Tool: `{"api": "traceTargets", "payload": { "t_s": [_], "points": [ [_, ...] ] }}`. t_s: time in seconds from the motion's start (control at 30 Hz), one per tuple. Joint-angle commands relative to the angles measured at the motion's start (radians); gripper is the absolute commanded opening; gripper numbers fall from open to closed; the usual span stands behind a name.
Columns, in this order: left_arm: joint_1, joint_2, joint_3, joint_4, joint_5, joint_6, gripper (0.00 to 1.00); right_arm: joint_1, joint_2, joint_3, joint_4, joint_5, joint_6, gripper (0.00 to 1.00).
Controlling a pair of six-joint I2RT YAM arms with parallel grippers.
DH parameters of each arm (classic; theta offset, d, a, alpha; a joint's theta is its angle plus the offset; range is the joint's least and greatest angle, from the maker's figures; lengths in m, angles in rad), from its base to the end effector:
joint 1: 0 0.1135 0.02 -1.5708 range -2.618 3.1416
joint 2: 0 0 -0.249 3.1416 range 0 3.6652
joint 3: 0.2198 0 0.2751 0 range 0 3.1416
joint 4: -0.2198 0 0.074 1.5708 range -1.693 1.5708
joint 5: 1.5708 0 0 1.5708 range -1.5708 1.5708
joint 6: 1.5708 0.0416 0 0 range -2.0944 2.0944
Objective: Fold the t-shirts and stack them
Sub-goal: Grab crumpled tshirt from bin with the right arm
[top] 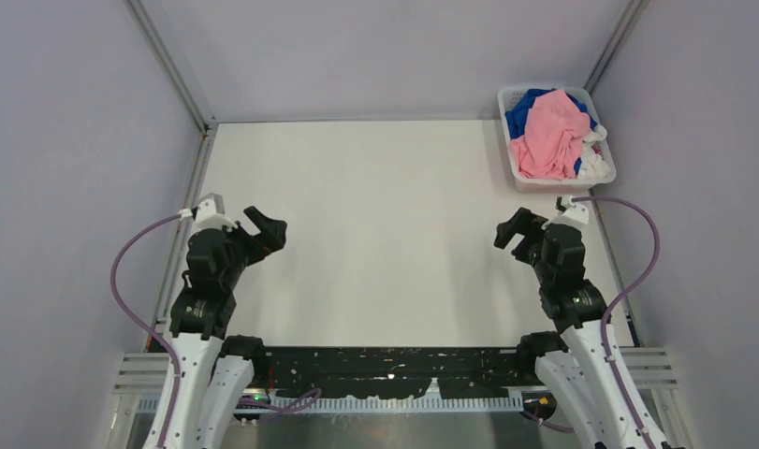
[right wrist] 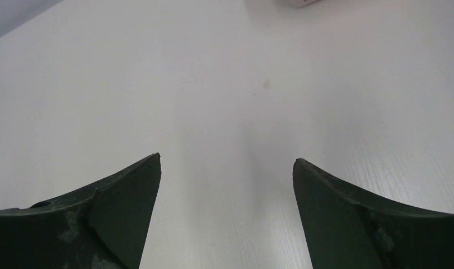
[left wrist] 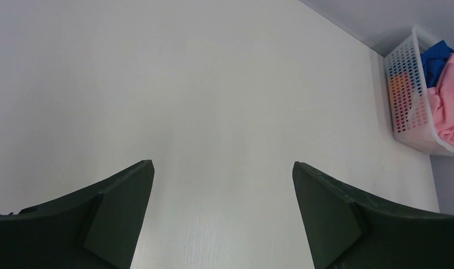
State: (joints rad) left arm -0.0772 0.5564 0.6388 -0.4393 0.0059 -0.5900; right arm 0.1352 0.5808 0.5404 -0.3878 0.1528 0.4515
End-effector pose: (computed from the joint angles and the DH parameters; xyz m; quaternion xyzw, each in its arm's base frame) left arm 0.1790 -0.0141 0.2865 -0.2067 0.7950 -0.1891 0.5381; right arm 0.1864 0.0190 0.2514 0.1729 0.8218 0.0944 0.5347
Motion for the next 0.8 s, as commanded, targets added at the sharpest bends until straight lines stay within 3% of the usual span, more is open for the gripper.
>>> {"api": "traceTargets", "payload": {
  "t_s": [0.0,0.13,0.3,0.4,0.67,0.77],
  "points": [
    [0.001,-0.021,-0.006,0.040,0.046,0.023,0.99,-0.002,0.016,0.064,0.076,0.067,-0.009,0.95],
    [0.000,-0.022,-0.017,0.062,0.060,0.025,0.99,-0.016,0.130,0.119,0.184,0.125,-0.019,0.95],
    [0.000,-0.009,-0.017,0.064,0.052,0.035,0.99,-0.148,0.465,0.348,0.250,0.072,-0.014,0.95],
    [0.000,-0.011,-0.031,0.085,0.062,0.038,0.99,-0.205,0.721,0.583,0.197,0.084,-0.051,0.96],
    [0.000,-0.003,-0.056,0.143,0.070,0.044,0.99,-0.273,1.220,1.112,0.055,0.175,-0.185,1.00],
    [0.001,0.016,-0.058,0.146,0.057,0.047,0.99,-0.279,1.372,1.293,-0.029,0.189,-0.207,0.95]
  ]
}}
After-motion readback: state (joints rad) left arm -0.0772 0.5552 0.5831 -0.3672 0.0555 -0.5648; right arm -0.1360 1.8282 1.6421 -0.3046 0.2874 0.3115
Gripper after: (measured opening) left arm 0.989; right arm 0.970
